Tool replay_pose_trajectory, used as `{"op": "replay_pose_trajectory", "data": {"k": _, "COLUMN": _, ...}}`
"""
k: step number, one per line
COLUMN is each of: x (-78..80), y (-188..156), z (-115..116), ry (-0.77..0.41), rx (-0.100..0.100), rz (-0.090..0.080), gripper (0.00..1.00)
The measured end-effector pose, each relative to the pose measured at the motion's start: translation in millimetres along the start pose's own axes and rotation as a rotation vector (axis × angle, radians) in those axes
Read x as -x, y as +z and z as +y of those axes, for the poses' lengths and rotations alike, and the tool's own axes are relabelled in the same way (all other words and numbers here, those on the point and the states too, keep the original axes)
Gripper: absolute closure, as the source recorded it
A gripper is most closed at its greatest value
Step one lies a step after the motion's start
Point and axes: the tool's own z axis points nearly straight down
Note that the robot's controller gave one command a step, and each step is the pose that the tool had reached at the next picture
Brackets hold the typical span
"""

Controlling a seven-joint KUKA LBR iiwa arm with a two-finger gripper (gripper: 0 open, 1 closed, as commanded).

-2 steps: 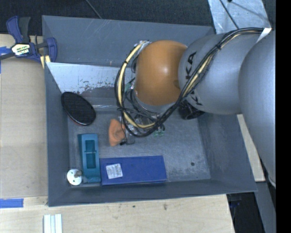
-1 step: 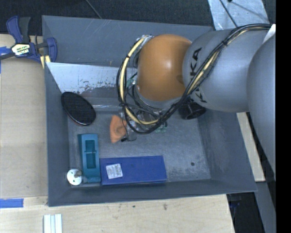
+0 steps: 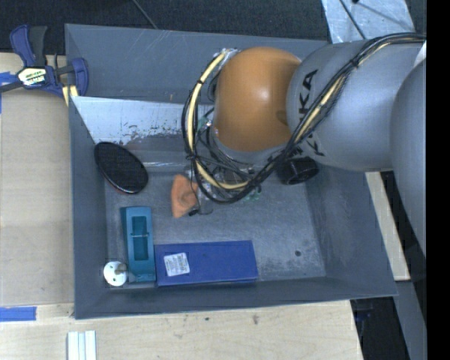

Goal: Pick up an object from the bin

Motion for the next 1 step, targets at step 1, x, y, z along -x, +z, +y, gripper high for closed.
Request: {"op": "replay_pose_trajectory", "data": {"k": 1, "x": 0.1, "y": -11.2, "z": 0.0, "ry": 0.0, "rx": 0.0, "rz": 0.0, "gripper": 1.0}}
